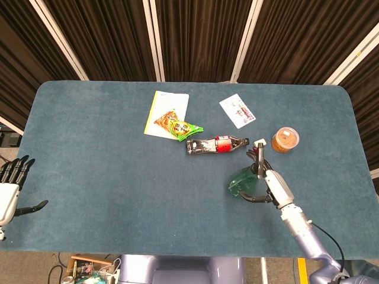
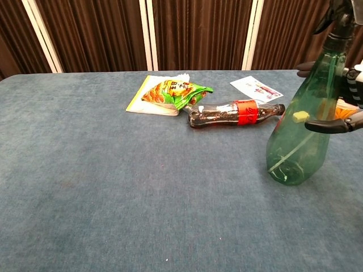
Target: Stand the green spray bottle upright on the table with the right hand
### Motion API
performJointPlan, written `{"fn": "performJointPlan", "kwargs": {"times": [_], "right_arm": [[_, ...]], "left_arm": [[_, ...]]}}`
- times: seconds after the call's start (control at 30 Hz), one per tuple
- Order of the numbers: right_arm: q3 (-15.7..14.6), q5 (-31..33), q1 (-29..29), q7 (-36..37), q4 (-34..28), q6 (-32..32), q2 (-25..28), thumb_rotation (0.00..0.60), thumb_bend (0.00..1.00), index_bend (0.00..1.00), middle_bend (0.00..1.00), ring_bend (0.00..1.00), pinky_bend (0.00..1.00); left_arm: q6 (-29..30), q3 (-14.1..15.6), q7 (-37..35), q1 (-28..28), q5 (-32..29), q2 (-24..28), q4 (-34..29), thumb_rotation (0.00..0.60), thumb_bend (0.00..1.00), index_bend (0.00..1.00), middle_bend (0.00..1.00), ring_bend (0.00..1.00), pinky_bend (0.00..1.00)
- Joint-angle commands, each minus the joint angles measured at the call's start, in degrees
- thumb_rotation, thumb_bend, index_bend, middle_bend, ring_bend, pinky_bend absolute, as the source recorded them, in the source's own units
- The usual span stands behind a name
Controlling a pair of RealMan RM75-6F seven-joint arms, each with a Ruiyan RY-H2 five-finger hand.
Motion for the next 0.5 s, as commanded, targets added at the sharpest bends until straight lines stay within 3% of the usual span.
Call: {"fn": "performJointPlan", "kwargs": {"times": [0.03, 0.27, 0.5], "right_arm": [[-0.1, 0.0, -0.2, -0.8, -0.6, 0.4, 0.3, 0.600, 0.25, 0.00, 0.00, 0.00, 0.00], [-0.7, -0.8, -1.2, -2.2, -1.8, 2.2, 1.2, 0.600, 0.25, 0.00, 0.00, 0.00, 0.00], [-3.7, -2.6, -4.6, -5.9, -2.0, 5.5, 5.8, 0.600, 0.25, 0.00, 0.00, 0.00, 0.00]], "left_arm": [[0.0, 0.0, 0.0, 0.0, 0.0, 0.0, 0.0, 0.600, 0.02, 0.00, 0.00, 0.00, 0.07], [0.3, 0.0, -0.1, 0.1, 0.1, 0.1, -0.1, 0.600, 0.02, 0.00, 0.00, 0.00, 0.07], [0.9, -0.1, -0.5, 0.4, 0.1, 0.2, 0.0, 0.600, 0.02, 0.00, 0.00, 0.00, 0.07]]}}
